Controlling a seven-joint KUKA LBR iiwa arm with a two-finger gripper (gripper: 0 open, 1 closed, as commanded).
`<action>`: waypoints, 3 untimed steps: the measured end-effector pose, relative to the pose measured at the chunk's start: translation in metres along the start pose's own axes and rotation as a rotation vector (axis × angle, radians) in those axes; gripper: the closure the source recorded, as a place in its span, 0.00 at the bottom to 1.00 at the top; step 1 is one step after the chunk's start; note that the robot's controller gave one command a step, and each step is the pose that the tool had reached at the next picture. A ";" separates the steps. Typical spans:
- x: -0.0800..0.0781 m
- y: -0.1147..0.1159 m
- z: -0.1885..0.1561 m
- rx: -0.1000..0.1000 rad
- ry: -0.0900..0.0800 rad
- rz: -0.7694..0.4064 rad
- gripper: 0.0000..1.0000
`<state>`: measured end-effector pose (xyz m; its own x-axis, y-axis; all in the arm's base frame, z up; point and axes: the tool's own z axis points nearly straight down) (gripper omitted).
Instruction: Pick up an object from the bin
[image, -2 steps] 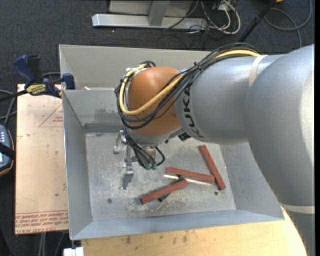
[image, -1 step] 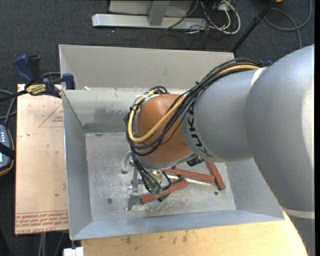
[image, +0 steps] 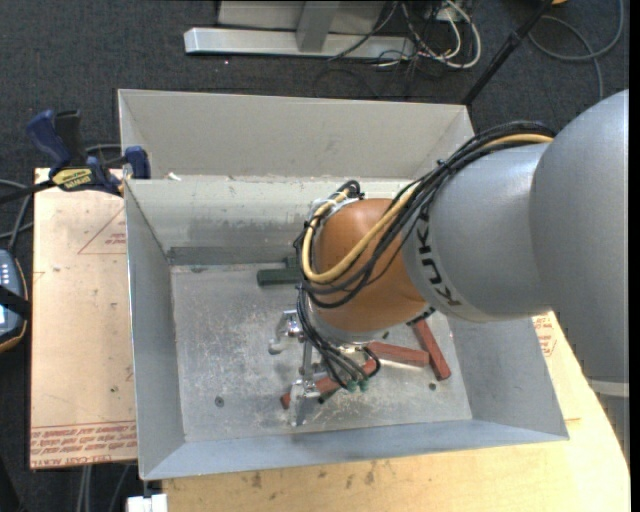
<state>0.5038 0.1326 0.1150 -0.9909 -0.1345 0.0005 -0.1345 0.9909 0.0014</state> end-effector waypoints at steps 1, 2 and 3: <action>-0.003 -0.034 0.038 -0.003 -0.018 -0.051 1.00; -0.003 -0.034 0.038 -0.003 -0.018 -0.052 1.00; -0.013 -0.033 -0.095 0.000 -0.004 -0.043 1.00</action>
Offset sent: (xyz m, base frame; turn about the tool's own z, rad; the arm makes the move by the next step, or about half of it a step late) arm 0.0000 0.0000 0.0000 0.0000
